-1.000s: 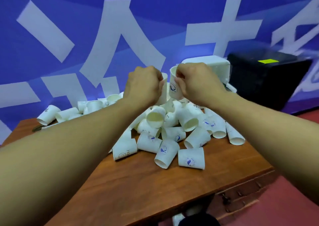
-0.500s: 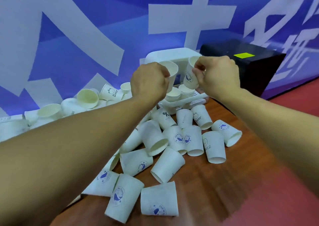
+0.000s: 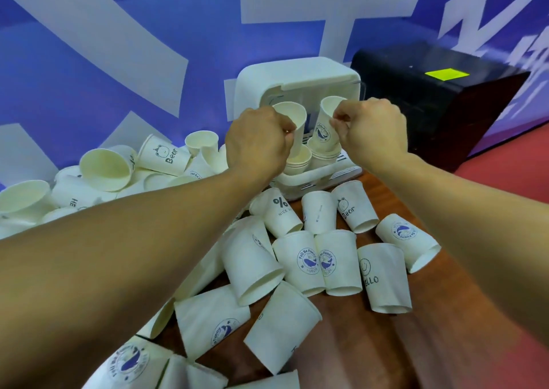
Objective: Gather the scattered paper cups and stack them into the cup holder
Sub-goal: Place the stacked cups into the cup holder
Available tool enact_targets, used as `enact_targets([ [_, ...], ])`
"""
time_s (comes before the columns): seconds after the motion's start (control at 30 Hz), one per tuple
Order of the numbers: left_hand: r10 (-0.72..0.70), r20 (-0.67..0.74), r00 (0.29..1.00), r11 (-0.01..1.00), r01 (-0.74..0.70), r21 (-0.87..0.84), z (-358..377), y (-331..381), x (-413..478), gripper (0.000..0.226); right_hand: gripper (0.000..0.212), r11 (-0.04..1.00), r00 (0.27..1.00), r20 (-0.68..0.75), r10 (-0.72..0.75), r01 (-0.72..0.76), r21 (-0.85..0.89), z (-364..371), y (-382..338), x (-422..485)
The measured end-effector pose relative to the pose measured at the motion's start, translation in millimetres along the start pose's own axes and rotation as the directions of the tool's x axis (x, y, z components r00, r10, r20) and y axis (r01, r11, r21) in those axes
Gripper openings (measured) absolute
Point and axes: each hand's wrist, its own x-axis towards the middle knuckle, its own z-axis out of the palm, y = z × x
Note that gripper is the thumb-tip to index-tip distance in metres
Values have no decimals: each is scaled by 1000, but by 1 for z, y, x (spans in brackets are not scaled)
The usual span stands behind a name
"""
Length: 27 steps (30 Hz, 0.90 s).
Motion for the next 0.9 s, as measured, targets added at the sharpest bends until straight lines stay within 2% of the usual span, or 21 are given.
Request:
enact_targets([
  [0.2,71,32,997,994,-74,85,19,-1,-4,24,25,999,1000,19,-22,23,-41,16,-2,4],
  [0.37,73,87,993,994,-79,70,24,-4,-1,21,20,994,997,17,-78,79,-75,20,-2,7],
  [0.47,82,151,985,992,-94,81,27,-5,-2,21,14,992,996,65,-68,75,-106,26,0,6],
  [0.6,105,161,981,986,-124,115,31,-4,-5,24,10,993,990,138,-39,53,-103,34,4,1],
  [0.9,100,228,968,987,-127,103,42,-6,-9,30,18,996,964,262,-45,63,-60,57,10,-8],
])
